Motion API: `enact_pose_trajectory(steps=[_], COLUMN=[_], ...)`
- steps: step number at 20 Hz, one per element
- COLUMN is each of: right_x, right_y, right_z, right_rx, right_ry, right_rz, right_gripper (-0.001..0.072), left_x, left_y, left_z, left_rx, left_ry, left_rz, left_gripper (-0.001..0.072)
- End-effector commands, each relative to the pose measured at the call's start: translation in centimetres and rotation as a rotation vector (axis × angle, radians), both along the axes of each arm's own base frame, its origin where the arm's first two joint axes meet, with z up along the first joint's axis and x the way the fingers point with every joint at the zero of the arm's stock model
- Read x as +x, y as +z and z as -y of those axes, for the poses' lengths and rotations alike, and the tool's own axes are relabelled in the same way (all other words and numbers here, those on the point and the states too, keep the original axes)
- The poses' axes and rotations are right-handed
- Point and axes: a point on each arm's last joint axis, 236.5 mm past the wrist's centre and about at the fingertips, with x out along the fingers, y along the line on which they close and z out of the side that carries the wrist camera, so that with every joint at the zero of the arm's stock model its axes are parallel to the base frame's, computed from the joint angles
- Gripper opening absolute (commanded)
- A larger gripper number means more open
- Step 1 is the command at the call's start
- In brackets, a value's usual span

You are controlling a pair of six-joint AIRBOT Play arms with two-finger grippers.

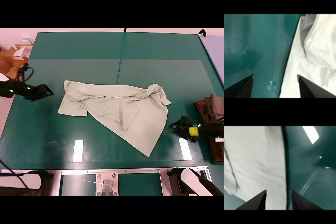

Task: Fold the shirts.

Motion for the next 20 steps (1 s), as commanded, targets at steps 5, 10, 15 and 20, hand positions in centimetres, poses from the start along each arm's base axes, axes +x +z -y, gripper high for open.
enact_pose_trajectory(steps=[5,10,15,20], right_x=[-4.9,-5.0,-5.7,-5.4], right_y=[-3.8,-4.0,-4.7,-5.5], right_z=[-4.4,-6.1,-7.2,-10.0], right_rx=[0.111,0.099,0.089,0.108], right_ry=[-0.020,0.062,0.100,0.148], right_rz=[-0.134,-0.132,-0.143,-0.128], right_gripper=[0.0405,0.0407,0.0424,0.0423], left_x=[-1.7,-2.9,-5.9,-10.1], left_y=[-5.3,-6.6,-5.1,-3.4], left_z=[6.0,10.8,9.7,10.3], left_rx=[-0.177,-0.169,-0.167,-0.257], left_ry=[-0.096,-0.250,-0.371,-0.406], left_rz=[-0.131,-0.157,-0.272,-0.457], left_gripper=[0.0605,0.0280,0.0022,0.0022])
